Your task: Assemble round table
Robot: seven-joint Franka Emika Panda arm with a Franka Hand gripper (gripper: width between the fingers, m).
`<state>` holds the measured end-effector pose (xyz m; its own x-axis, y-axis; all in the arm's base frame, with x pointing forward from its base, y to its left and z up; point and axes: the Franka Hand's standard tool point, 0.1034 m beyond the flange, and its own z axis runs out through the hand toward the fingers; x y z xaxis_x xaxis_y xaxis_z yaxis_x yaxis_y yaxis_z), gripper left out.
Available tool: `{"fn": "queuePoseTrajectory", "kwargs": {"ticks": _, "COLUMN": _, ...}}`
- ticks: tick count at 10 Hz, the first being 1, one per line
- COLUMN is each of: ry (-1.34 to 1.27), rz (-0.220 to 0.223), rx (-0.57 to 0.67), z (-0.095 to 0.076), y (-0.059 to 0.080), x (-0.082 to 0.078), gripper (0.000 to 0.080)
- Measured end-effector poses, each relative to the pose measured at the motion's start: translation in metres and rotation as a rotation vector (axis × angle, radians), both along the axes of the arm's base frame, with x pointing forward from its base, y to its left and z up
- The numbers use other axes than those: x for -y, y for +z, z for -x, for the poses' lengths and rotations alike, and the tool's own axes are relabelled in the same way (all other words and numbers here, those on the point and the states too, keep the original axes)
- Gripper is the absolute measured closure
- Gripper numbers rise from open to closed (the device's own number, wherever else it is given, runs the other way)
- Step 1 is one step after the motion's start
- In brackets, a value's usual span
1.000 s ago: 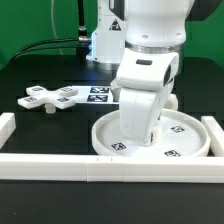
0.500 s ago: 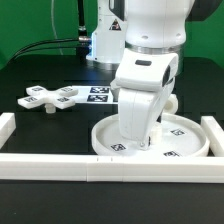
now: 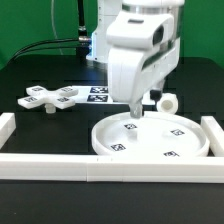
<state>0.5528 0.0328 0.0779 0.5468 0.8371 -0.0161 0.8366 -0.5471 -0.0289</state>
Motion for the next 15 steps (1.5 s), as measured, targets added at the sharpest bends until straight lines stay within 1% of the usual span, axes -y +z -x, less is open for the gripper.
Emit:
{"fn": "queuePoseTrajectory", "kwargs": {"ticks": 1, "ry": -0.108, "rz": 0.005, "rx": 0.016, "z": 0.002, "y": 0.012, "x": -0.006, "gripper": 0.015}}
{"fn": "queuePoseTrajectory", "kwargs": {"ticks": 2, "ry": -0.189, "rz": 0.005, "rx": 0.025, "z": 0.011, "y": 0.01, "x": -0.015, "gripper": 0.015}}
{"fn": "queuePoseTrajectory", "kwargs": {"ticks": 3, "ry": -0.197, "rz": 0.003, "rx": 0.017, "z": 0.018, "y": 0.004, "x": -0.019, "gripper": 0.015}}
{"fn": "queuePoseTrajectory", "kwargs": {"ticks": 5, "ry": -0.201, "rz": 0.003, "rx": 0.02, "z": 0.016, "y": 0.005, "x": -0.017, "gripper": 0.015}}
{"fn": "queuePoseTrajectory", "kwargs": {"ticks": 7, "ry": -0.355, "rz": 0.0, "rx": 0.019, "z": 0.017, "y": 0.005, "x": -0.018, "gripper": 0.015}}
{"fn": "queuePoseTrajectory", "kwargs": {"ticks": 8, "ry": -0.473, "rz": -0.013, "rx": 0.023, "z": 0.02, "y": 0.003, "x": -0.018, "gripper": 0.015}}
{"fn": "queuePoseTrajectory", "kwargs": {"ticks": 9, "ry": -0.657, "rz": -0.021, "rx": 0.011, "z": 0.026, "y": 0.0, "x": -0.021, "gripper": 0.015}}
{"fn": "queuePoseTrajectory", "kwargs": {"ticks": 10, "ry": -0.797, "rz": -0.027, "rx": 0.001, "z": 0.033, "y": -0.005, "x": -0.026, "gripper": 0.015}}
{"fn": "queuePoseTrajectory", "kwargs": {"ticks": 11, "ry": -0.868, "rz": -0.023, "rx": -0.007, "z": 0.041, "y": -0.009, "x": -0.032, "gripper": 0.015}}
{"fn": "queuePoseTrajectory", "kwargs": {"ticks": 12, "ry": -0.992, "rz": -0.025, "rx": -0.016, "z": 0.047, "y": -0.015, "x": -0.039, "gripper": 0.015}}
{"fn": "queuePoseTrajectory", "kwargs": {"ticks": 13, "ry": -1.065, "rz": -0.03, "rx": -0.026, "z": 0.053, "y": -0.022, "x": -0.044, "gripper": 0.015}}
{"fn": "queuePoseTrajectory", "kwargs": {"ticks": 15, "ry": -1.133, "rz": -0.032, "rx": -0.043, "z": 0.053, "y": -0.022, "x": -0.045, "gripper": 0.015}}
